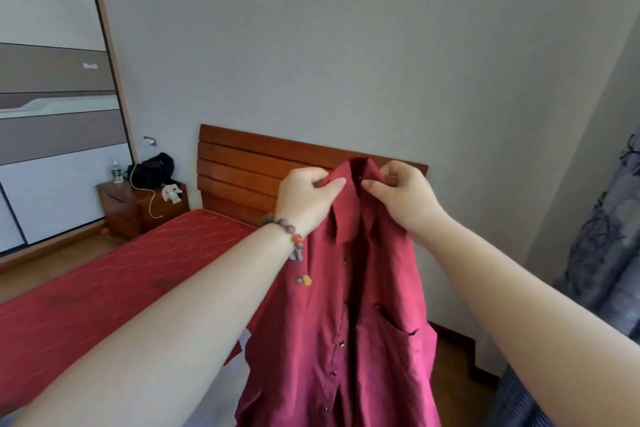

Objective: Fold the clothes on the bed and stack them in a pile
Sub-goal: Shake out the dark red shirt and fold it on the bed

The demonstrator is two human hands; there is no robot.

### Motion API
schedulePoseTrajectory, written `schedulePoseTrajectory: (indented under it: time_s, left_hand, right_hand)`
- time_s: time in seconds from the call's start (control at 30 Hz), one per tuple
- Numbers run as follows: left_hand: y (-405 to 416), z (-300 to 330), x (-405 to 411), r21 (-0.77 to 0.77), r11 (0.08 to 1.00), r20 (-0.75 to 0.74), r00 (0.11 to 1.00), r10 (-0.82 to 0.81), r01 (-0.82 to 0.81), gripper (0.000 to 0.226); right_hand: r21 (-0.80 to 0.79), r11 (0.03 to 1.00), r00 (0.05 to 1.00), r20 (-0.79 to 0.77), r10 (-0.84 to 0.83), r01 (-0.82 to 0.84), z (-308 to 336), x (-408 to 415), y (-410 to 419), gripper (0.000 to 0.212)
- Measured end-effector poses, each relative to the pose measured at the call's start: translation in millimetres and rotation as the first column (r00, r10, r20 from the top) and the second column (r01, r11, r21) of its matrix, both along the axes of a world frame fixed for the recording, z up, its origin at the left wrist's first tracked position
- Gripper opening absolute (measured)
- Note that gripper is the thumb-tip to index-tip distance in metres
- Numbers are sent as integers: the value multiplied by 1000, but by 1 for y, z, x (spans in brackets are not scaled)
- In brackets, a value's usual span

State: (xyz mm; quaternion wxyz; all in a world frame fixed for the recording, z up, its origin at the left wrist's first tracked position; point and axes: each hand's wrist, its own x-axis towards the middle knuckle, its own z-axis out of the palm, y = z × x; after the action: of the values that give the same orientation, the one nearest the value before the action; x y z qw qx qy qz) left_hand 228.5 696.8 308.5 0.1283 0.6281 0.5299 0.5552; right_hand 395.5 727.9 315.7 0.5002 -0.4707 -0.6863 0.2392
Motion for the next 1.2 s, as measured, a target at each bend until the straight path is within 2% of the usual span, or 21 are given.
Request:
schedulePoseTrajectory:
  time_s: [0.1,0.2,0.27,0.33,0.37,0.4,0.47,0.5,0.53,0.57,0.6,0.67,0.73,0.8,0.87,0.97,1.03,1.13,1.2]
  left_hand:
    - [0,2,24,-10,999,31,999,-38,38,45]
    - [0,2,31,-36,987,102,983,-149,154,48]
    - [-2,0,29,-78,959,81,961,-265,271,42]
    - [-1,-3,27,-107,944,10,950,-312,312,31]
    - [0,-4,25,-95,946,1,950,-312,310,23]
    - [2,-4,23,-78,948,7,951,-309,309,16]
    - [7,-3,20,-69,954,-4,956,-293,292,13]
    - [9,-2,18,-76,952,-18,954,-300,298,10]
    - [11,-2,16,-80,943,-27,945,-326,323,6]
    - [12,-1,15,-81,932,-37,933,-357,353,8]
    - [13,0,15,-83,921,-51,921,-385,380,15]
    - [16,0,15,-71,918,-66,916,-395,390,20]
    - [21,-4,13,-35,935,-34,934,-355,354,14]
    - [22,-13,8,37,963,-17,964,-265,266,21]
    - [20,-25,1,180,975,-122,987,-107,129,27]
    - [16,-44,-12,329,944,-316,945,89,21,17]
    - [15,-56,-14,313,950,-354,929,103,14,18]
    - [10,-67,-5,251,968,-315,946,74,8,10]
    - [8,-72,6,187,981,-306,947,99,-42,31]
  right_hand:
    - [-126,986,984,-153,92,-112,-2,-11,-10,25]
    - [-226,951,946,-293,139,-210,6,-6,-17,22]
    - [-279,921,928,-330,173,-271,13,3,-20,23]
    - [-310,882,902,-362,236,-355,19,12,-20,25]
    - [-302,881,908,-325,265,-365,22,16,-19,24]
    - [-256,914,941,-207,267,-315,23,19,-17,21]
    - [-7,993,978,172,115,-115,30,29,-11,6]
    - [120,989,948,316,43,-85,35,33,-9,14]
    - [184,974,911,410,49,-135,39,37,-6,28]
    - [168,962,876,469,116,-217,44,39,-4,39]
    - [106,955,836,517,185,-277,47,40,-1,40]
    - [6,952,764,598,243,-307,50,35,2,25]
    - [24,957,757,617,213,-289,50,31,8,13]
    - [60,963,788,589,179,-263,49,29,13,7]
    - [69,972,820,552,150,-224,48,28,17,8]
    - [89,984,862,499,93,-157,48,23,23,16]
    - [109,986,874,483,56,-123,49,17,27,11]
    - [133,986,875,484,23,-100,48,6,29,6]
    - [140,985,869,495,17,-99,48,-2,29,9]
